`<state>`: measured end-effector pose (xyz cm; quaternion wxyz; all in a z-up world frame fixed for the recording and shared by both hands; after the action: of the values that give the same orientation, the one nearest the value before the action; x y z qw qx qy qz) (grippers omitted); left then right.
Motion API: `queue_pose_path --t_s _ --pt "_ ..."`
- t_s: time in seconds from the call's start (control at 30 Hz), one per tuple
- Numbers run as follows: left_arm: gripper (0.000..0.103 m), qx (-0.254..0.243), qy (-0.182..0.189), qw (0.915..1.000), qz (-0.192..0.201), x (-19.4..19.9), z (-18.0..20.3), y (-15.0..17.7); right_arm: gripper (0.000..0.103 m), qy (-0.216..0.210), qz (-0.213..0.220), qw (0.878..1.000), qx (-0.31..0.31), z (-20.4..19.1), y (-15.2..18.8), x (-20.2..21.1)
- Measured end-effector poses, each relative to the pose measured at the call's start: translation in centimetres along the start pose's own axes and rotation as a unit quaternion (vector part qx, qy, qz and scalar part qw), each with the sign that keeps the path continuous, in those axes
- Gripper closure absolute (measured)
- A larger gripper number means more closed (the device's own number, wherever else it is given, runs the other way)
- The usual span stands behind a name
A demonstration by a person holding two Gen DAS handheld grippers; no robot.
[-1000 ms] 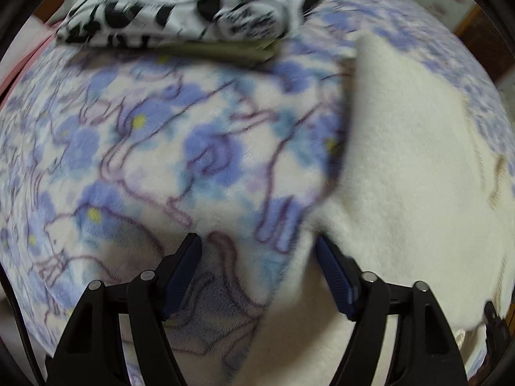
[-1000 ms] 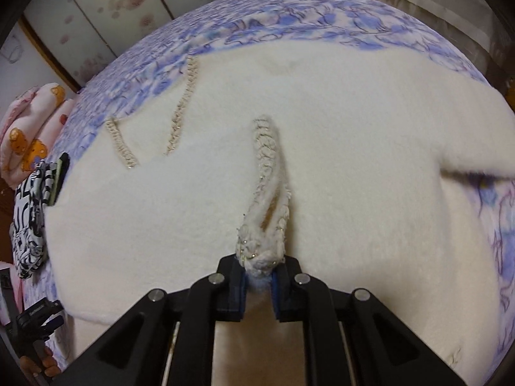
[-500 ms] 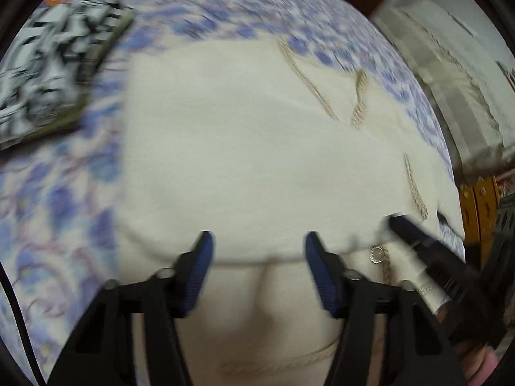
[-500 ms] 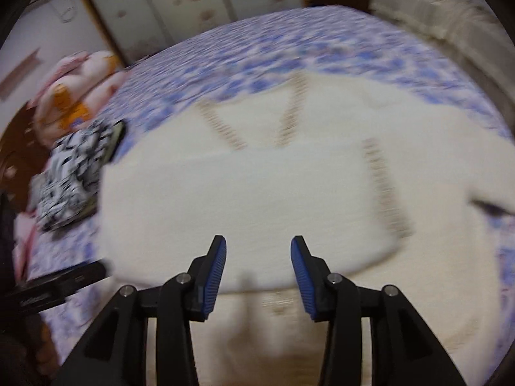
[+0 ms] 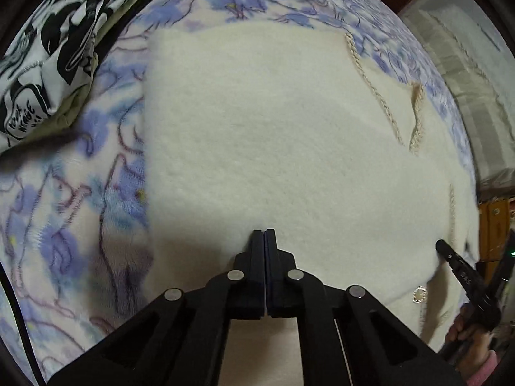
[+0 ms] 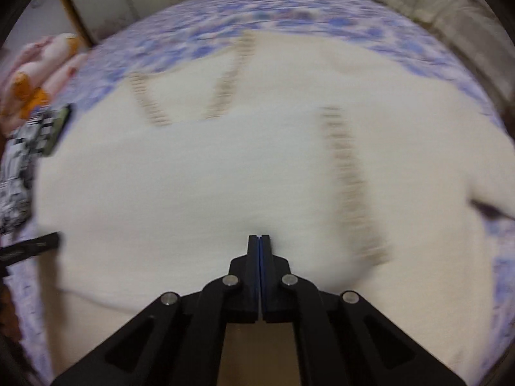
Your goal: Fold large clothes
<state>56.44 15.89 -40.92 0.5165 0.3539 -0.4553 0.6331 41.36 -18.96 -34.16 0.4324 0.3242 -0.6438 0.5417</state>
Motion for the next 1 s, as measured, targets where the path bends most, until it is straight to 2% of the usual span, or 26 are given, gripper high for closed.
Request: queue_pose_path --t_s 0.07,0.17,0.2,0.3,0.4,0.5,0.57,0.7,0.77,0.8,0.87,0.93,1.0 --pt "0.102 0.015 0.003 0.9998 0.011 0.3 -0.5 -0.5 0.103 0.022 -0.003 1.0 -0.015 2.6 -0.3 0.0" --pt "0.1 0.027 0.005 0.9992 0.028 1.7 -0.9 -0.8 0.103 0.028 -0.001 1.0 -0.013 2.4 -0.8 0.8" --pt "0.099 0.023 0.002 0.9991 0.035 2.0 0.1 0.0 0.103 0.02 0.007 1.0 -0.01 1.6 -1.2 1.2" --pt "0.094 0.013 -0.014 0.9981 0.059 1.9 1.2 -1.5 0.103 -0.073 0.031 0.997 -0.004 -3.2 -2.5 2.0" --pt "0.094 0.014 -0.027 0.9969 0.073 0.9 2.1 -3.7 0.103 -0.139 0.032 0.99 0.018 -8.5 -3.1 0.6" --pt "0.094 0.02 -0.052 0.9926 0.108 0.2 1.8 -6.2 0.103 -0.145 0.032 0.988 0.053 -12.4 -3.6 -2.0" --pt "0.094 0.027 -0.102 0.9845 0.14 0.5 0.8 -7.9 0.103 -0.138 0.053 0.988 0.046 -12.7 -5.1 -2.7" --pt "0.094 0.018 -0.157 0.9794 0.126 0.0 0.8 -9.5 0.103 -0.111 0.067 0.991 -0.015 -9.2 -8.4 -3.7" --pt "0.094 0.01 -0.182 0.9747 0.129 0.7 1.2 -9.2 0.103 -0.046 0.064 0.996 -0.031 -5.3 -9.0 -4.1" --pt "0.093 0.005 -0.199 0.9709 0.134 1.1 1.5 -9.0 0.103 -0.029 0.059 0.997 -0.04 -3.2 -9.1 -4.1" --pt "0.083 0.009 -0.224 0.9642 0.142 1.9 2.0 -8.1 0.103 -0.05 0.057 0.995 -0.066 -0.1 -8.9 -3.5" --pt "0.081 0.018 -0.239 0.9612 0.138 2.4 2.9 -6.3 0.103 -0.043 0.066 0.994 -0.081 3.3 -8.7 -2.3" --pt "0.077 0.028 -0.244 0.9605 0.13 2.9 4.3 -3.9 0.103 -0.066 0.074 0.992 -0.075 5.1 -8.4 -0.9"
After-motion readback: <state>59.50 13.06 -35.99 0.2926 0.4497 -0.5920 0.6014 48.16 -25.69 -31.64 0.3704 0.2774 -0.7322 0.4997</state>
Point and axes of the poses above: each gripper's, at about its wrist camera, not at the fingertips, and x roughly against the way its jaws point, z to its right, y to its underside, the point moved 8 cm from there along -x, roughly the way its jaws point, and after that the axes turned 1 degree about z, right-handed, at the moved point
